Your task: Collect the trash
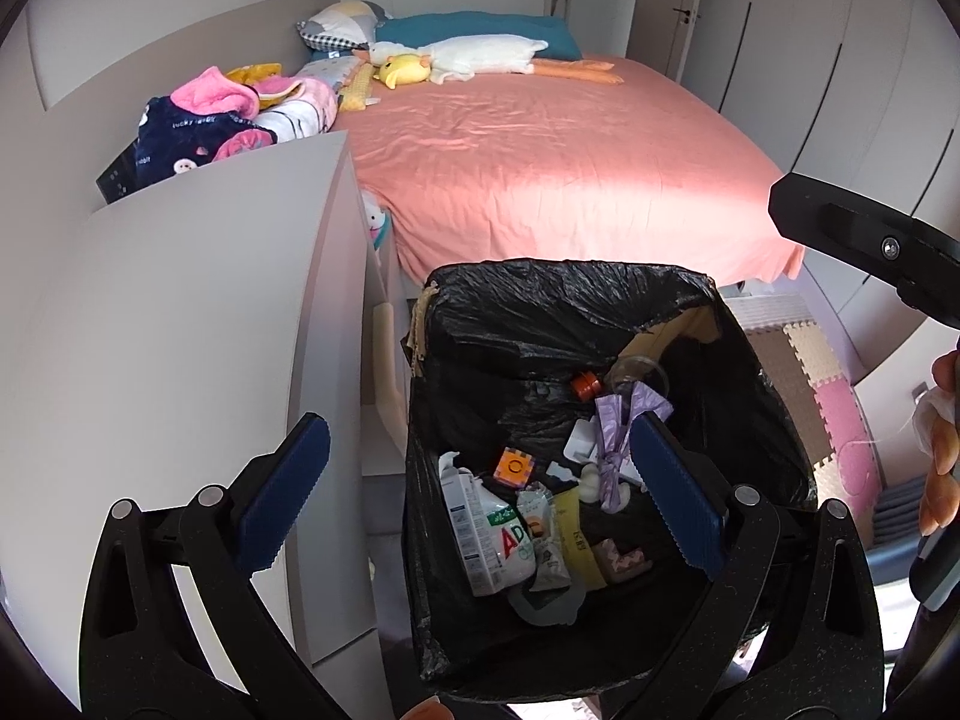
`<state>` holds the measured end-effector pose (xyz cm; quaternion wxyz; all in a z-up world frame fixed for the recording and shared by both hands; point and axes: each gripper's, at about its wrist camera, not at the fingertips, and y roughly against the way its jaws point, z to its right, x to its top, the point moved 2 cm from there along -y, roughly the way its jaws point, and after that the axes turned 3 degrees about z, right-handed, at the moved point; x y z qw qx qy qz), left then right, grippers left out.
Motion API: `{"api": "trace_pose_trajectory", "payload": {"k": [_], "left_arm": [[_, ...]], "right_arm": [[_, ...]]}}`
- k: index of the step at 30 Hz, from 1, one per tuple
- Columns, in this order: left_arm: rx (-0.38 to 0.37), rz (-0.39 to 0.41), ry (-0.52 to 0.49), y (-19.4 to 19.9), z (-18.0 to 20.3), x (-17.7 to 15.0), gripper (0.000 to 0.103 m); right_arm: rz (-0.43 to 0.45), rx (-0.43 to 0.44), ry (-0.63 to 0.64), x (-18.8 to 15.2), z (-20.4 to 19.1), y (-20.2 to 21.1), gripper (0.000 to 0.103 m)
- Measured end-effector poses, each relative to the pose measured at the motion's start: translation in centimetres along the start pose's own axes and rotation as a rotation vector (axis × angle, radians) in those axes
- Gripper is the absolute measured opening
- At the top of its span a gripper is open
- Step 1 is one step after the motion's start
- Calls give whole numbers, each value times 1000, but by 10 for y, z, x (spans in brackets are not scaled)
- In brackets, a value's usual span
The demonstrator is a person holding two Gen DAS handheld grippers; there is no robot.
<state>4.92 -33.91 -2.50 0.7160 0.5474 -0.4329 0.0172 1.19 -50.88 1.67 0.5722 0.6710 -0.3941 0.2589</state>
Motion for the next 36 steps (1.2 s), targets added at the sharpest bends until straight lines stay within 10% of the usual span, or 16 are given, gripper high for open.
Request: {"api": "trace_pose_trajectory", "payload": {"k": [36], "left_arm": [[1,19,-4,6,-3,2,97]], "right_arm": [[-5,-9,24,-4,-5,-2,85]]}}
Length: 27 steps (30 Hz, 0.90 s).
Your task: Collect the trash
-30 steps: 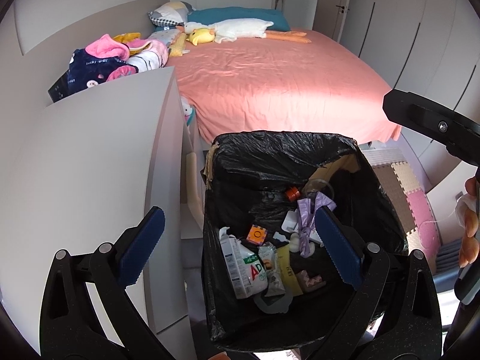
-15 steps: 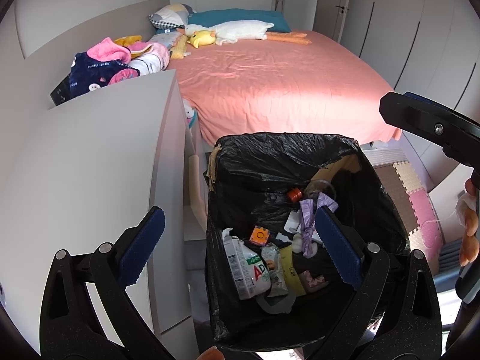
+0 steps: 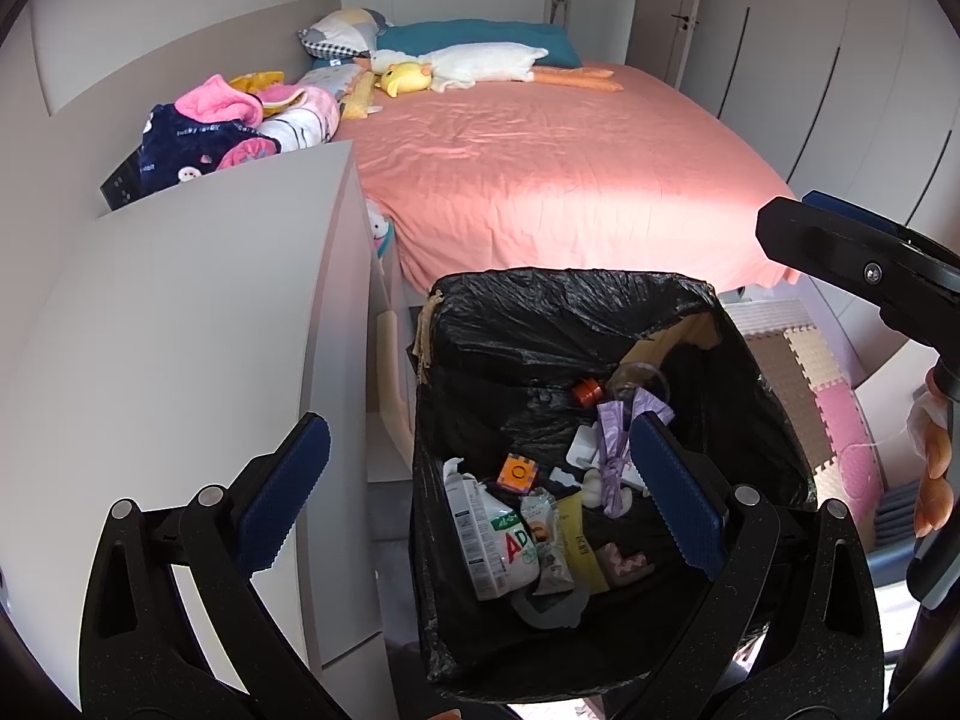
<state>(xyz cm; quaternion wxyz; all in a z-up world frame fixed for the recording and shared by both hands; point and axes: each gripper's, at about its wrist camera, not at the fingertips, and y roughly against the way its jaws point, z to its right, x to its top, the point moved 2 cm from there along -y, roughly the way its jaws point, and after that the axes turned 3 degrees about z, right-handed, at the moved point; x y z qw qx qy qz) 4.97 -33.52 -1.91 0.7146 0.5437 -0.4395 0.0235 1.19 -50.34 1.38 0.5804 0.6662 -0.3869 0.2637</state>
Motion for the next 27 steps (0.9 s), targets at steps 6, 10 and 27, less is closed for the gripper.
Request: {"api": "trace_pose_trajectory", "payload": {"k": [6,10,27], "left_arm": [[5,4,3,1,0,1,97],[-7,9,12,2,-1,1,97],[-4,39,18,7,0,2,97]], "right_arm": [[-1,-1,1,0,-1,0,85],[0,-1,-1,0,0,0,85],[1,-4,0,0,2,1,85]]}}
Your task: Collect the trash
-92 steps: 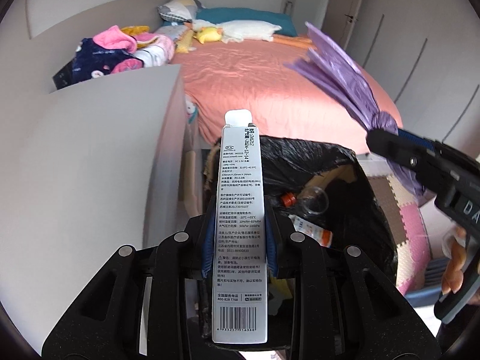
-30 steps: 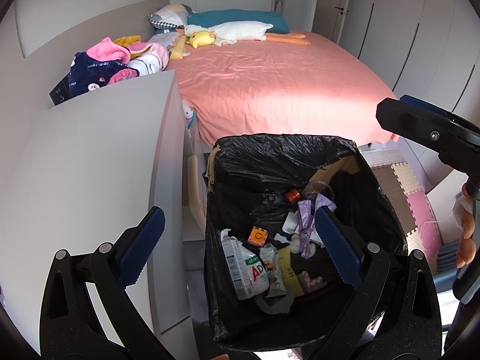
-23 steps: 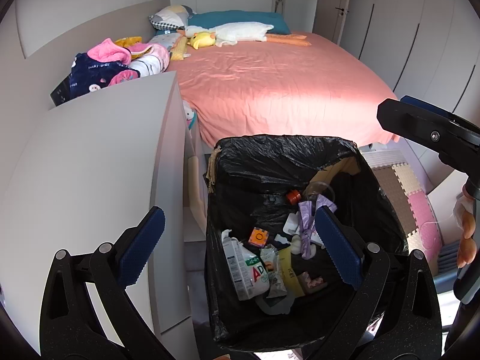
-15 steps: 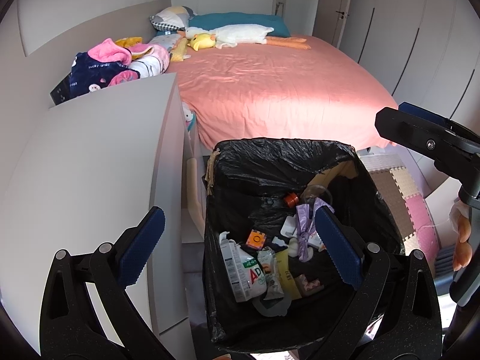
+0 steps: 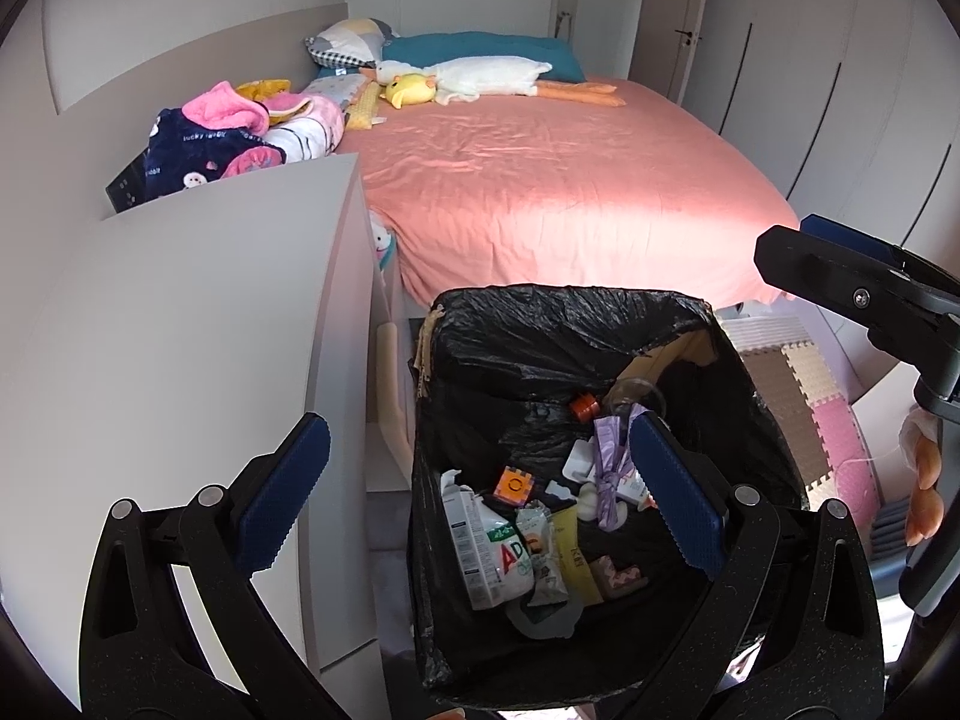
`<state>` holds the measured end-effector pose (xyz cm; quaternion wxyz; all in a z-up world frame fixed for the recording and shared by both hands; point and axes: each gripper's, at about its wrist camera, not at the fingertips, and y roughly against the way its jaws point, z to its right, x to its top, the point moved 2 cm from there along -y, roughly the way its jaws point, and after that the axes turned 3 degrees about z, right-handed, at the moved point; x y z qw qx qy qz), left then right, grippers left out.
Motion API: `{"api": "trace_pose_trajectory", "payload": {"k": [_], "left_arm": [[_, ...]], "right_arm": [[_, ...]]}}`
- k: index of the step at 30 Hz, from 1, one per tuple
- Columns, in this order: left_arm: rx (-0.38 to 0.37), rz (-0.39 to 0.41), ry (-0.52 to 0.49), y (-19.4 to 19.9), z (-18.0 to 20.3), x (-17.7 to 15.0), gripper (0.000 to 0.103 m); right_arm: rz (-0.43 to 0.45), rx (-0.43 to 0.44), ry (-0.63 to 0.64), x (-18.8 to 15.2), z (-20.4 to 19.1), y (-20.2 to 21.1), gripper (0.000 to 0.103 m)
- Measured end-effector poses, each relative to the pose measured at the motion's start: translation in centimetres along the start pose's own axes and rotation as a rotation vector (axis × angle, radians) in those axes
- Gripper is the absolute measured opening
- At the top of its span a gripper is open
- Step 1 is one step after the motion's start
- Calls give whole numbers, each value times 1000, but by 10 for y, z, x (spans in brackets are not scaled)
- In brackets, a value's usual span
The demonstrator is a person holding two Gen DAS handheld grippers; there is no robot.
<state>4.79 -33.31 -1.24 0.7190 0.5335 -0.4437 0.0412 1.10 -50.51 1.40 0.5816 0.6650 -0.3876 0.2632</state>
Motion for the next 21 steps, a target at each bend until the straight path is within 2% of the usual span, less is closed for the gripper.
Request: {"api": "trace_pose_trajectory", "payload": {"k": [4,10,17,21], "left_arm": [[-1,12,-8,2,2,1,97],[57,36,-16,2,5,1,97],[56,12,-28,-1,5,2,97],[22,-11,-28,-4,8,0,97]], "right_arm": [[0,-1,0,0,0,0,85],[2,-2,0,0,4,2,85],[6,-6,-3,3,7,5,85],[5,-6,-3,3,7,5,85]]}}
